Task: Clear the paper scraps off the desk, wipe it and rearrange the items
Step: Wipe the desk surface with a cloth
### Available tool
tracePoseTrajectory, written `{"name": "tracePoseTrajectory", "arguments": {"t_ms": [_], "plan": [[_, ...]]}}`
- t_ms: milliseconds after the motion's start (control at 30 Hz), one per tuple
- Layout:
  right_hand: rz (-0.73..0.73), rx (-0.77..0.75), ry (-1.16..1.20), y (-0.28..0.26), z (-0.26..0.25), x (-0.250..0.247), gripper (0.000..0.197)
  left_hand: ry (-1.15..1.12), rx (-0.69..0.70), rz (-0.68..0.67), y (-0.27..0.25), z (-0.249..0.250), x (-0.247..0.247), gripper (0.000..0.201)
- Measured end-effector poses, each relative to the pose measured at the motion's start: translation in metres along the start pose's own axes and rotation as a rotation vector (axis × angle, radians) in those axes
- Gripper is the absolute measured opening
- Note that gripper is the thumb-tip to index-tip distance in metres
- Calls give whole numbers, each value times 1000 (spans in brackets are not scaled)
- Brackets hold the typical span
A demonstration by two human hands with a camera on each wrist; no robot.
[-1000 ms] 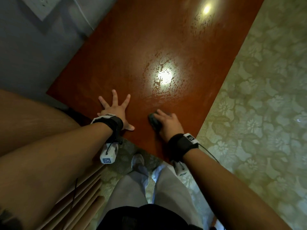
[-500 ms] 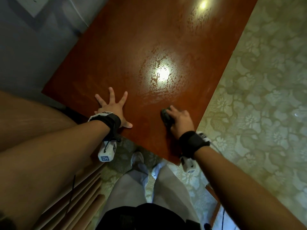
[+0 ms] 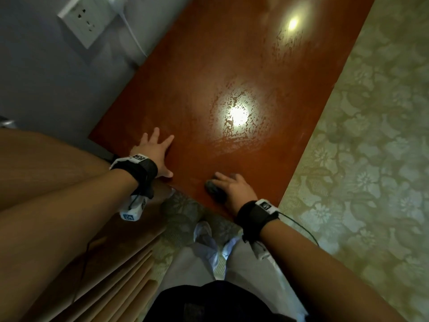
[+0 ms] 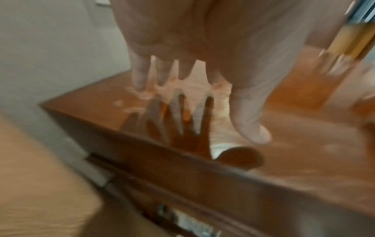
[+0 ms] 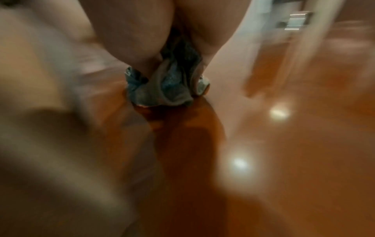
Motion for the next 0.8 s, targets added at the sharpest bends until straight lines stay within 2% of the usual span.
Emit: {"name": "tracePoseTrajectory", "arguments": {"t_ms": [67, 200, 267, 367, 433, 533, 667, 800], "plan": [[118, 132, 86, -4, 36, -18, 73, -9, -37, -5, 3, -15, 1, 125], [268, 352, 162, -11, 101, -52, 63, -40, -29, -38, 12, -25, 7, 126], [282, 394, 150, -7, 110, -58, 56, -47, -25, -34, 16, -25, 8, 126], [272, 458, 122, 4, 92, -54, 55, -32, -25, -33, 19, -27, 8, 126], [256, 415, 137, 12, 62, -48, 61, -21, -22, -26, 20, -28, 7, 125], [170, 240, 114, 24, -7, -27, 68, -18, -15, -21, 21, -29, 8, 125], [25, 1, 15, 38, -92, 6, 61, -16, -17, -17, 21, -30, 8, 124], [-42, -65, -72, 44, -105, 15, 65, -15, -25, -23, 21, -28, 8, 123]]}}
Point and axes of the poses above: each hand's wrist, its own y-axis towards the middle knuckle, its own x-axis out of the palm, z = x × y, the point moved 2 cm from there along y, towards the middle knuckle, and after that the axes turned 14 degrees about -z, right-handed, at the moved point
